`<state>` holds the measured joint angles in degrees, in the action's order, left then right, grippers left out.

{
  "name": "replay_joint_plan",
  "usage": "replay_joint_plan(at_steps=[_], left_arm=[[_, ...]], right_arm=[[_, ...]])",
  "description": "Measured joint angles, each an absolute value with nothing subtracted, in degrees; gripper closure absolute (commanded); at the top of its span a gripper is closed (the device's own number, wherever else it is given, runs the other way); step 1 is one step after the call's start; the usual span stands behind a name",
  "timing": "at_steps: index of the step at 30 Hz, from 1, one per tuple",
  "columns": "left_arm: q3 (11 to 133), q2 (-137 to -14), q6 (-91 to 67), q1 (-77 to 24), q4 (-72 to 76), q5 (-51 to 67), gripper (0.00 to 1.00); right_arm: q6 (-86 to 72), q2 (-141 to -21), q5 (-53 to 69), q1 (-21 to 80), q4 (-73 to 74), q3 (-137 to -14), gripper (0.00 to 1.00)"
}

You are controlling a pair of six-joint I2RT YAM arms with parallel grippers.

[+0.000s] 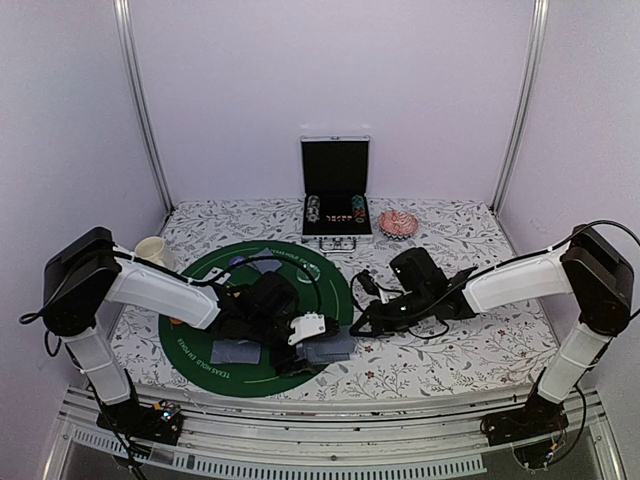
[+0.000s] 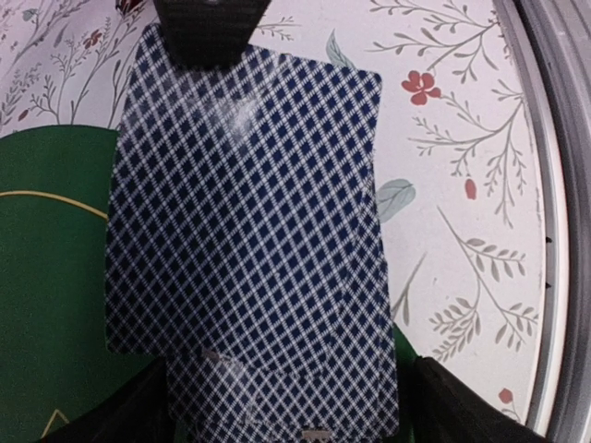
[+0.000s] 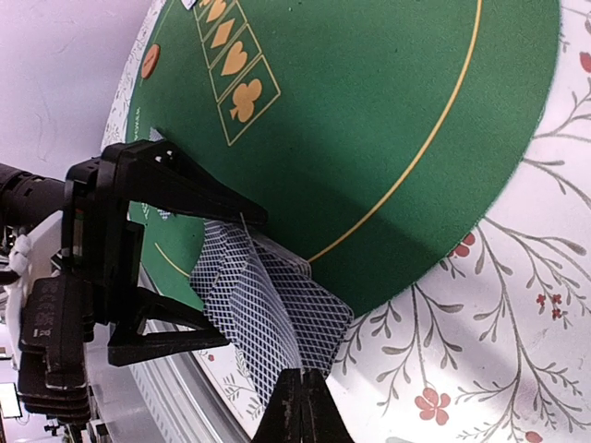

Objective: Distribute texas hold em gaming equipment
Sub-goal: Pick up the poker card from the face-down deck piles, then pass from the right arm to the left

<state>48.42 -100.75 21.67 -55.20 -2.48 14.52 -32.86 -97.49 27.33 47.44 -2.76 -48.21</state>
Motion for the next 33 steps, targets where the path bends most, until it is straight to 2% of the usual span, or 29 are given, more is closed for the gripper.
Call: replay_joint_plan(at_steps=[22, 33], left_arm=[[45.80, -91.20, 21.65, -55.20, -2.92, 14.37, 0.09], [42.24, -71.26, 15.86, -52.95, 2.33, 18.17, 0.09]], right_arm=[[-29.36, -91.88, 29.08, 47.35, -1.26, -47.81, 0.98], [-21.89, -79.18, 29.47, 47.22, 2.11, -47.94, 0.98]])
